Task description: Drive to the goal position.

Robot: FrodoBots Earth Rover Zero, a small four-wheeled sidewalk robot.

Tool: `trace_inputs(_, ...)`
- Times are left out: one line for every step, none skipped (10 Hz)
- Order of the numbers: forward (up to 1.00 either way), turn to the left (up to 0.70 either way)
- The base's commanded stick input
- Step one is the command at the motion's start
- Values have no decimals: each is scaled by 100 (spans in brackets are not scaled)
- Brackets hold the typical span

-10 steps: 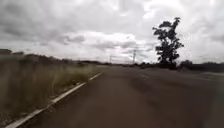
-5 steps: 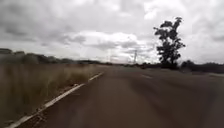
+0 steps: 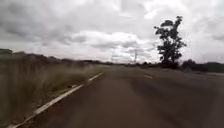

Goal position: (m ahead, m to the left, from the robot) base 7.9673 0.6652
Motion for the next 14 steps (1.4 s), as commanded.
trace_inputs(50,0)
trace_inputs(50,0)
trace_inputs(50,0)
trace_inputs(50,0)
trace_inputs(50,0)
trace_inputs(50,0)
trace_inputs(50,0)
trace_inputs(50,0)
trace_inputs(50,0)
trace_inputs(50,0)
trace_inputs(50,0)
trace_inputs(50,0)
trace_inputs(50,0)
trace_inputs(50,0)
